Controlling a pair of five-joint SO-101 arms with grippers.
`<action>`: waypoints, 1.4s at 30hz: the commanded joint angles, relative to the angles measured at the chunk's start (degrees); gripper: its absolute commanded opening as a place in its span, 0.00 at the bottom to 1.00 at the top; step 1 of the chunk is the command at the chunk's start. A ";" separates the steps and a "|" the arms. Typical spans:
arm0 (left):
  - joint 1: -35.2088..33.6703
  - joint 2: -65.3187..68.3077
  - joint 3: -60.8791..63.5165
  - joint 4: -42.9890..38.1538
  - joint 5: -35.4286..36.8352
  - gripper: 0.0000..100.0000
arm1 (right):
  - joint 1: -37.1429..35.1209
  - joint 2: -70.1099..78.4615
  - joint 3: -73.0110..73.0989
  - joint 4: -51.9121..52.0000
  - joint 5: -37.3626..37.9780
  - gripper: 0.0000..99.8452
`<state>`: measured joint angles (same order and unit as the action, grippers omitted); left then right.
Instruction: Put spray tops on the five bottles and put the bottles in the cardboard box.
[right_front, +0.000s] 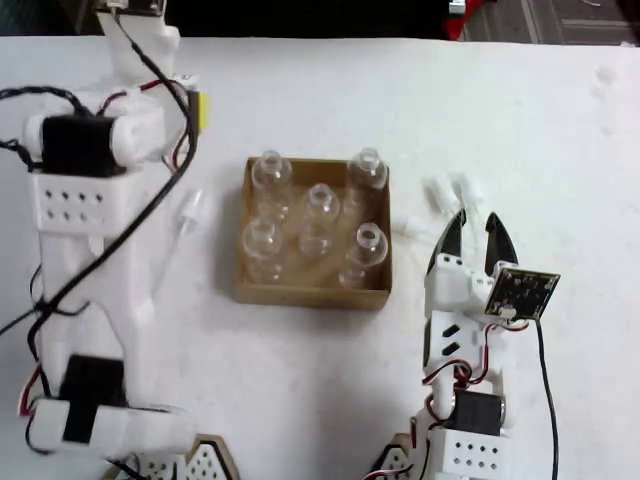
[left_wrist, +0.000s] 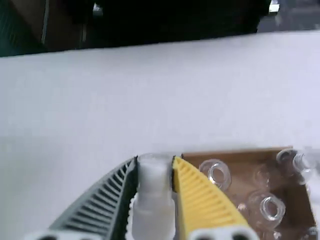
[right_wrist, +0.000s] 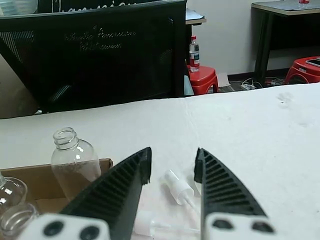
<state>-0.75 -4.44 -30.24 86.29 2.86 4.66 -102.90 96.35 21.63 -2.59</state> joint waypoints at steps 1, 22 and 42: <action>4.26 -7.87 4.22 -9.49 0.62 0.02 | -0.22 0.04 0.53 -0.84 0.88 0.13; 7.78 -32.04 50.29 -65.41 3.78 0.02 | -0.31 0.04 0.53 -0.84 0.88 0.13; 14.11 -15.96 56.00 -88.97 -10.90 0.02 | -0.40 0.13 0.53 -0.84 0.88 0.13</action>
<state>13.67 -20.53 26.64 -1.01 -10.15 4.66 -102.90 96.35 21.63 -2.59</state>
